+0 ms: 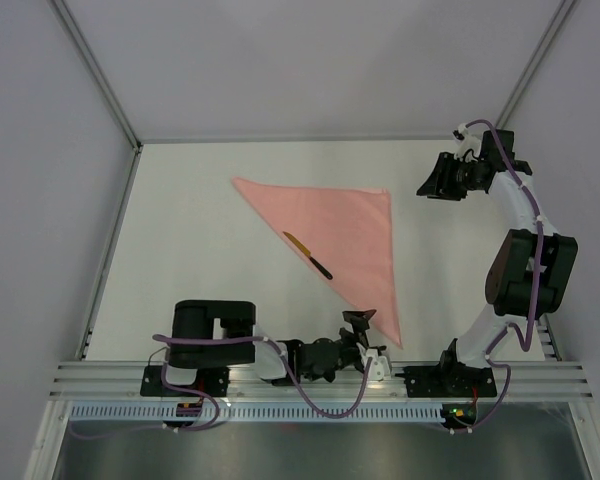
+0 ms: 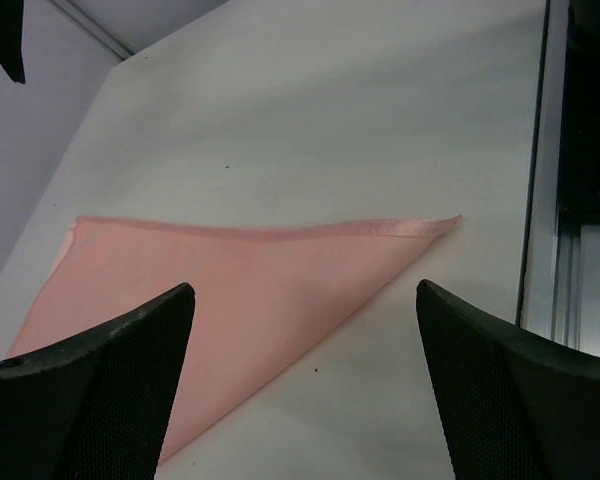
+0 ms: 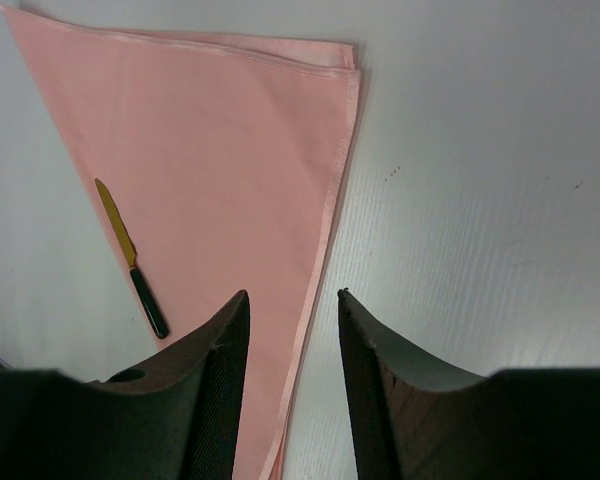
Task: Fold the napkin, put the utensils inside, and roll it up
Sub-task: Fold the napkin at the center of the board.
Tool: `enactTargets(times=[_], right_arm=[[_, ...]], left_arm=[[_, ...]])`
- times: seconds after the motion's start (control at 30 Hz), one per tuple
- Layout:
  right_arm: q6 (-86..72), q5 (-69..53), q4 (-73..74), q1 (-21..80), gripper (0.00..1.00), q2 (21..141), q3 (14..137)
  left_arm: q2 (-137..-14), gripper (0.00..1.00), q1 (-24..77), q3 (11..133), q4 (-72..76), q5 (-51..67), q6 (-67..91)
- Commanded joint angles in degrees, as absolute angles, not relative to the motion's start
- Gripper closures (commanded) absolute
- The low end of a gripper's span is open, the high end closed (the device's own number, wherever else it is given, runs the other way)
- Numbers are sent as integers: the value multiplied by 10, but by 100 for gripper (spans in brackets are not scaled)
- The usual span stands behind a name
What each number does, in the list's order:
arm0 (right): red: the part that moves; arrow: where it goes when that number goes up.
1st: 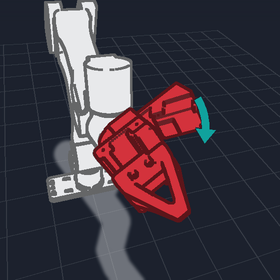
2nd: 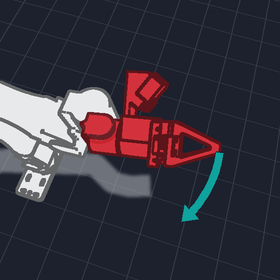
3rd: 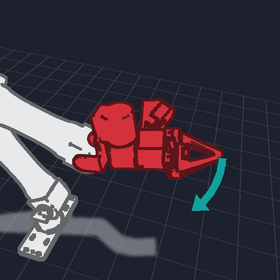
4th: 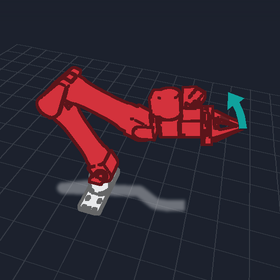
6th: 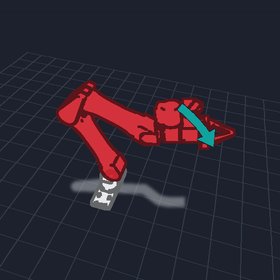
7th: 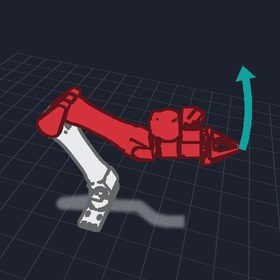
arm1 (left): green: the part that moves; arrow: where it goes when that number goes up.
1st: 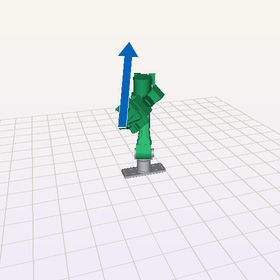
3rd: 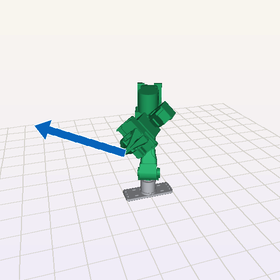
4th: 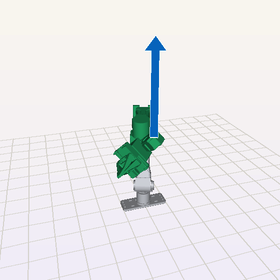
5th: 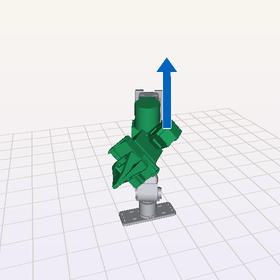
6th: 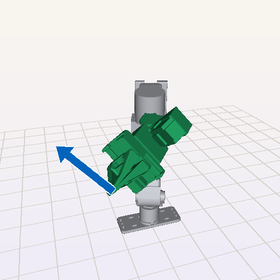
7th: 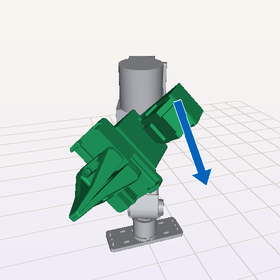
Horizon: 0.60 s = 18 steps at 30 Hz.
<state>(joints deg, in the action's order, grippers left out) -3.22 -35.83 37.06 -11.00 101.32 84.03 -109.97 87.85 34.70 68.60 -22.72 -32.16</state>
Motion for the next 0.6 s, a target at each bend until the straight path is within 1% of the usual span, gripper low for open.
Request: enactTargets(times=[0.0,0.13,0.27,0.43,0.53,0.57], right_arm=[[-38,-371,358,-110,54,989,838],[-39,-372,356,-110,54,990,836],[-40,-372,355,-110,55,988,834],[-40,-379,359,-110,60,989,833],[-38,-379,359,-110,62,989,833],[-39,-379,358,-110,63,988,833]], left_arm=[[-1114,6,889,373,658,-188,-335],[-1143,9,901,403,623,-180,-342],[-1172,10,903,419,638,-195,-350],[-1198,11,897,446,628,-202,-355],[-1204,16,892,453,616,-197,-352],[-1208,18,892,454,614,-196,-352]])
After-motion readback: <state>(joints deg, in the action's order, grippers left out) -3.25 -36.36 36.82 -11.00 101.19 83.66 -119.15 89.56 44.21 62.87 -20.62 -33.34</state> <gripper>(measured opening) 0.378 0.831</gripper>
